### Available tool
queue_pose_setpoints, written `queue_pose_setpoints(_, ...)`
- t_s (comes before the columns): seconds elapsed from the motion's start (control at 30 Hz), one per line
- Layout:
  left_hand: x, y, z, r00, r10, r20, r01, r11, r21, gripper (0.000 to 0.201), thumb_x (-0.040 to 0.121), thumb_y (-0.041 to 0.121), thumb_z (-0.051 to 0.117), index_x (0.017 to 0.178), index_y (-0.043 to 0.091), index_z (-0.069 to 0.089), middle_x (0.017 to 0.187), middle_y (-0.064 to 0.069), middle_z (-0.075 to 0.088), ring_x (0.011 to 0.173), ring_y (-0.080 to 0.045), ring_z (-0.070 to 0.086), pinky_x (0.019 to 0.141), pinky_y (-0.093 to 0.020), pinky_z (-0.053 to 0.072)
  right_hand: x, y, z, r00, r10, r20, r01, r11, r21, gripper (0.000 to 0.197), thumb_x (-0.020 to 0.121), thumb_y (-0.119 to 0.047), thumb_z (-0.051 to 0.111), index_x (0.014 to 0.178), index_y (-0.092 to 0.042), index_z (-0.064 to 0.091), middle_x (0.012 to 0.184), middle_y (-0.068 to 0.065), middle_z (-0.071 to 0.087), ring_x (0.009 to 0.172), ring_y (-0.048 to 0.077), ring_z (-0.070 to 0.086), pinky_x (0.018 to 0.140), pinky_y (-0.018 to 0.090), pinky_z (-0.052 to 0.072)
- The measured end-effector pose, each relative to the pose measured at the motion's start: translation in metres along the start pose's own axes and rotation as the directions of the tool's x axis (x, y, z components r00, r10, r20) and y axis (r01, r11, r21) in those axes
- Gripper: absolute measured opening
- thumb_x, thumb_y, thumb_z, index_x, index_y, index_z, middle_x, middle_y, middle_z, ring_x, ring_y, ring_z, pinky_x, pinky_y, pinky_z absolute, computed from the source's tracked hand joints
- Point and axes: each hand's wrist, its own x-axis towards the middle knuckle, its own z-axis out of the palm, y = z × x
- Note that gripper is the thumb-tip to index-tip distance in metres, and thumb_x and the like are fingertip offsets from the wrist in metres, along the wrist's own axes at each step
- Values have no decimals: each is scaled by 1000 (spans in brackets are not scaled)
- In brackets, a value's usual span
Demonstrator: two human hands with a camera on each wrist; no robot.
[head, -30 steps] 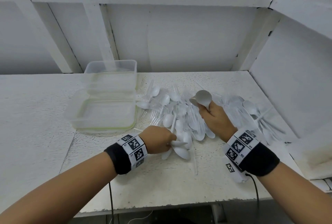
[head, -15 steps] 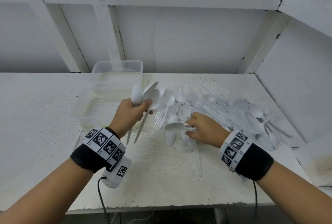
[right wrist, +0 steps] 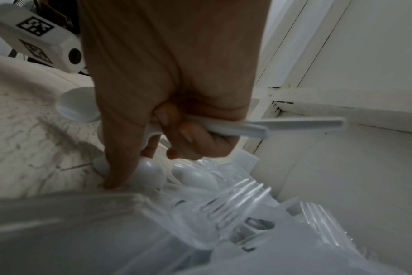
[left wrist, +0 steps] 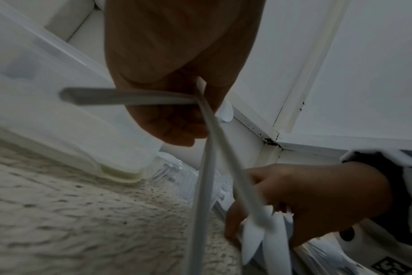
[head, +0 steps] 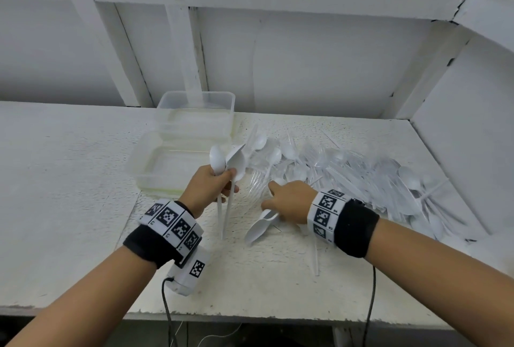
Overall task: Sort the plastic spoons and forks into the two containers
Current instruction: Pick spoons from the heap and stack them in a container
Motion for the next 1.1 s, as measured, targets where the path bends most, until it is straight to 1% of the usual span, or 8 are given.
queue_pose_setpoints(0.17, -1, -3, 0, 1000, -15, 0, 15, 999, -32, 17, 94, 21, 54, 89, 6, 61, 70, -6, 66, 64, -16, 61, 64, -28, 51, -6, 2, -1, 997, -53, -55, 59, 992, 115, 43, 89, -28, 59, 128, -22, 44, 119, 10, 42, 74, 21, 45, 60, 28, 39)
queue_pose_setpoints(0.3, -4, -1, 3, 1000, -17, 24, 19, 994, -109, 16, 96, 15, 49, 95, 2, 58, 74, -12, 66, 58, -16, 66, 58, -26, 57, -18, 2, -3, 971, -8, -239, 95, 932, 351, 38, 84, -40, 64, 113, -18, 55, 105, -1, 45, 78, 12, 45, 63, 22, 36)
queue_pose_setpoints(0.5, -5, 7, 13, 999, 37, 36, -30, 982, -187, 20, 95, 5, 48, 110, -5, 56, 85, -16, 65, 69, -22, 67, 57, -25, 56, -33, -1, -23, 806, 324, -495, 252, 569, 783, 23, 79, -26, 72, 91, -9, 61, 78, -10, 49, 69, 2, 46, 61, 12, 37)
queue_pose_setpoints(0.63, -8, 14, 20, 998, 52, 40, -37, 951, -306, 24, 96, 4, 44, 117, -3, 52, 83, -16, 69, 64, -20, 69, 65, -31, 59, -36, -2, -38, 701, 586, -406, 360, 200, 911, 6, 86, -19, 65, 87, -19, 59, 63, -12, 51, 49, -2, 48, 43, 11, 36)
queue_pose_setpoints(0.73, -11, 20, 25, 995, 92, 39, -74, 940, -333, 22, 96, 5, 43, 117, -1, 50, 84, -14, 69, 66, -19, 70, 68, -32, 59, -32, 1, -46, 642, 687, -341, 384, 97, 918, 17, 86, -15, 64, 89, 1, 65, 44, -13, 44, 37, 1, 40, 38, 12, 30)
queue_pose_setpoints(0.83, -13, 23, 28, 993, 116, 26, -101, 938, -332, 22, 97, 5, 43, 117, 4, 50, 90, -13, 69, 73, -20, 70, 74, -34, 59, -24, 0, -47, 656, 717, -237, 379, -41, 925, 25, 82, -23, 70, 72, -4, 58, 41, -9, 37, 33, 4, 32, 36, 19, 27)
queue_pose_setpoints(0.97, -16, 24, 30, 990, 144, 5, -134, 930, -341, 21, 97, 5, 43, 114, 8, 53, 95, -12, 69, 81, -21, 71, 80, -37, 57, -14, -7, -41, 690, 709, -146, 356, -156, 921, 26, 81, -29, 71, 65, -18, 55, 41, -12, 39, 34, 3, 36, 38, 20, 31)
queue_pose_setpoints(1.1, -16, 21, 29, 987, 158, -12, -152, 929, -337, 20, 98, 7, 41, 113, 7, 55, 98, -12, 67, 85, -21, 70, 78, -35, 57, -10, -14, -38, 696, 707, -123, 295, -126, 947, 27, 85, -39, 65, 69, -17, 59, 38, -13, 39, 33, 2, 37, 36, 19, 31)
